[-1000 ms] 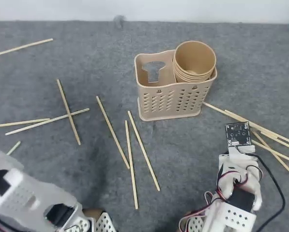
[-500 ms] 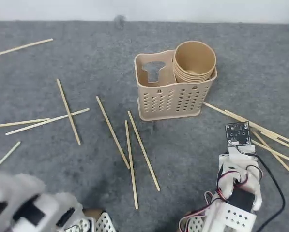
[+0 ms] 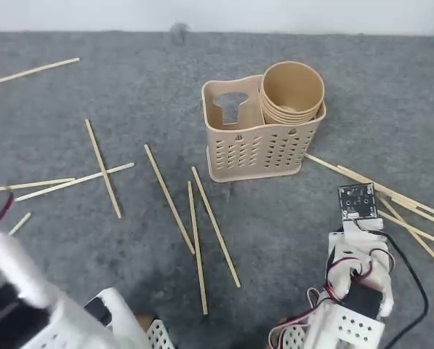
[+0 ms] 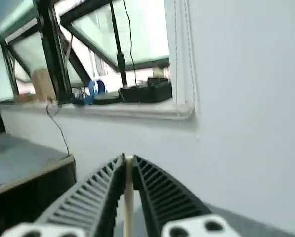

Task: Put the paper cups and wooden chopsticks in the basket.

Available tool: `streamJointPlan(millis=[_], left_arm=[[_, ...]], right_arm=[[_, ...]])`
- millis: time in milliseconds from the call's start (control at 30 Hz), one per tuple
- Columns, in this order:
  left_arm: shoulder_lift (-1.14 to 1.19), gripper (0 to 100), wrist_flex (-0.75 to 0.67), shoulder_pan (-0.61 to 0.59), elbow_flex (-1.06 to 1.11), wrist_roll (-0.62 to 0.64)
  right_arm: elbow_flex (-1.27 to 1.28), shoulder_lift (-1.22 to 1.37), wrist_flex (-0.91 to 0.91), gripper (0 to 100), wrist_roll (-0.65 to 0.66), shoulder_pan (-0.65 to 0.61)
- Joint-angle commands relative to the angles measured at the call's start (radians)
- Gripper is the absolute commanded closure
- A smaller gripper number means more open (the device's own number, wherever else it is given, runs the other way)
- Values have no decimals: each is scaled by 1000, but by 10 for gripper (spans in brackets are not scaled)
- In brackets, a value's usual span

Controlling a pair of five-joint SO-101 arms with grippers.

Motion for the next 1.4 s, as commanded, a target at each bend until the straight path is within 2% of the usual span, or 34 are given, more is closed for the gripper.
streamJointPlan(millis=[0, 133, 233, 567, 667, 1000, 1067, 1367], left_arm=[[-218, 991, -428, 11, 556, 9], [-292, 991, -733, 31, 842, 6], [-273, 991, -941, 64, 990, -48], [-158, 991, -1550, 107, 1265, -64], [-117, 991, -1623, 107, 1277, -64], [97, 991, -1654, 107, 1125, -66], [173, 991, -1749, 107, 1096, -66], [675, 991, -2341, 172, 977, -72]], right_arm=[[20, 4, 8, 990, 15, -2], [20, 4, 8, 990, 15, -2], [20, 4, 8, 990, 15, -2], [20, 4, 8, 990, 15, -2], [20, 4, 8, 990, 15, -2], [20, 4, 8, 990, 15, -2], [20, 4, 8, 990, 15, -2], [20, 4, 8, 990, 15, -2]])
